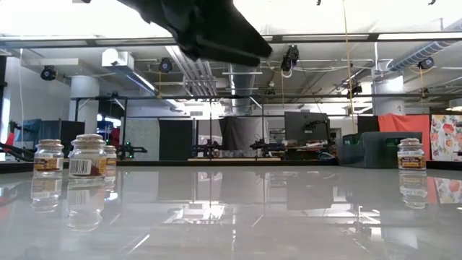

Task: Sort spices by type
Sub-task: Adjust the gray bin, then put the brown seasoning bottle into the transparent bin

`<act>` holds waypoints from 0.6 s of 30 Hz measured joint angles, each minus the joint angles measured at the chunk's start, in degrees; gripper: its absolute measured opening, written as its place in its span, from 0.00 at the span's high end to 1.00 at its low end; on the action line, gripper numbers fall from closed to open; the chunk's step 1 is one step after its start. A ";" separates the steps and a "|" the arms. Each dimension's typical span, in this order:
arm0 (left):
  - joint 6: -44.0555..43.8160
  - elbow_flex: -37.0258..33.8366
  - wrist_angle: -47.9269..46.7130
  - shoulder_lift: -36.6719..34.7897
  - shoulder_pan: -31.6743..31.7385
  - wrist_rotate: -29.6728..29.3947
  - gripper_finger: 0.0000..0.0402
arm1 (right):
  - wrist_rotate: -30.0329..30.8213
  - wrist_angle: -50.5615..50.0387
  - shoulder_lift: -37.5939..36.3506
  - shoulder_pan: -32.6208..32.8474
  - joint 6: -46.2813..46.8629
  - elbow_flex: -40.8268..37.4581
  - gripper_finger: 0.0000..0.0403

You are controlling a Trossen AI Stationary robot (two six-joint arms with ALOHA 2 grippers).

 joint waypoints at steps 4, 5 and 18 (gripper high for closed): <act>-0.68 0.01 -8.05 -3.45 -0.79 -0.04 0.36 | 7.25 -0.20 -0.03 -1.31 -4.31 3.45 0.55; -1.79 -0.01 -10.93 -4.49 -0.96 -0.13 0.36 | 9.77 -0.14 -0.03 -1.64 -5.42 4.20 0.54; -44.84 0.11 -65.24 -13.27 -2.48 -3.31 0.34 | 29.02 1.18 0.41 -4.09 -13.17 4.41 0.42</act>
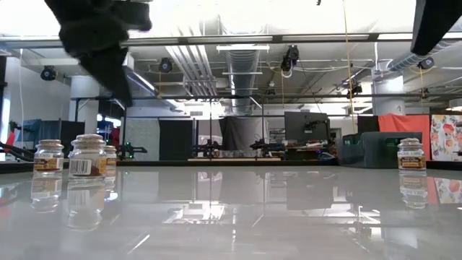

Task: Sort spices by type
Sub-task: Put the brown seasoning bottle into the transparent bin

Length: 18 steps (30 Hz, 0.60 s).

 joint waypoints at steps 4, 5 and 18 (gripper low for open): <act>-7.63 0.02 -4.46 -0.56 -0.02 6.18 0.31 | 0.04 0.99 0.00 -0.57 -2.89 -0.01 0.37; -8.49 0.02 -3.86 -0.47 -0.02 8.06 0.31 | 0.03 1.03 0.00 -0.67 -3.69 -0.01 0.36; -4.52 0.04 0.19 0.03 0.26 13.94 0.24 | 2.27 1.75 0.00 -0.66 -8.40 -0.03 0.21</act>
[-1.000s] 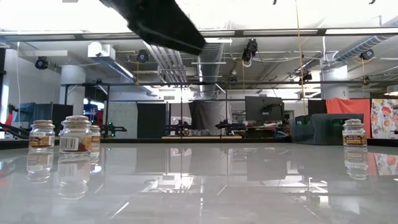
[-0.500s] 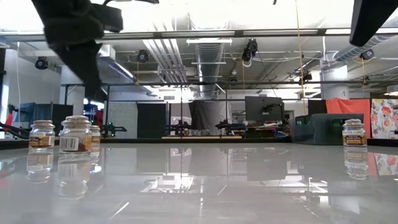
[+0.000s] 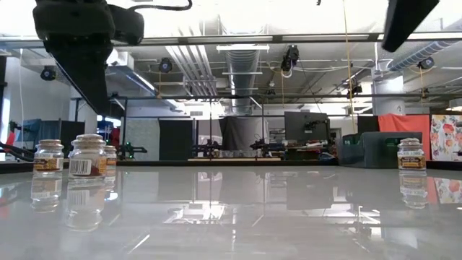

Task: Sort spices by type
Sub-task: Put the brown seasoning bottle into the transparent bin

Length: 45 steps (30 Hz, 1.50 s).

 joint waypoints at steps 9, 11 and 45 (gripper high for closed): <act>28.55 0.02 0.87 0.02 0.59 0.28 0.27 | 1.01 -0.02 0.00 2.06 -1.79 0.00 0.17; 36.57 0.02 -0.08 0.02 0.54 0.63 0.27 | 2.10 -0.02 0.00 2.66 -2.27 0.00 0.18; 90.33 12.70 -11.05 21.44 -0.12 -4.09 0.27 | 3.82 0.13 0.00 4.58 7.07 -1.73 0.30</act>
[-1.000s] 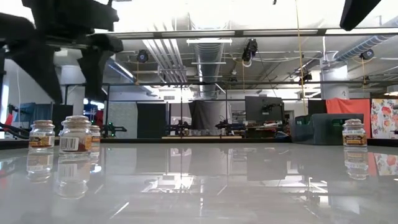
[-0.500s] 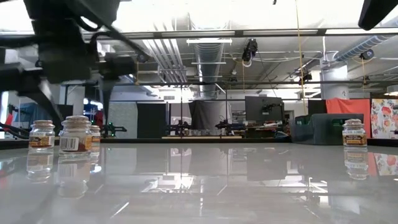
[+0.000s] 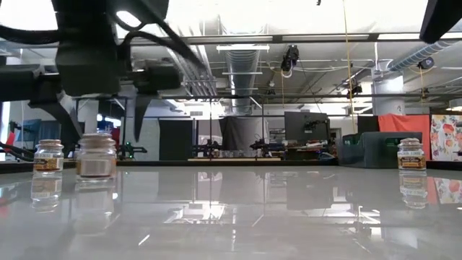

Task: Sort spices by type
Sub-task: Put the brown seasoning bottle into the transparent bin

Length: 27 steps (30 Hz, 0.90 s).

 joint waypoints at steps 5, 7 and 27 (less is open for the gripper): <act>-0.68 4.86 0.28 3.86 -0.54 0.24 0.27 | 0.00 0.05 0.00 0.09 0.87 -1.73 0.28; -1.70 6.94 0.00 5.36 -0.58 1.99 0.27 | 0.00 0.06 0.00 0.09 1.34 -2.42 0.27; -11.87 13.61 -3.79 8.25 -0.53 5.58 0.27 | -0.04 0.31 0.00 0.11 2.65 -2.88 0.31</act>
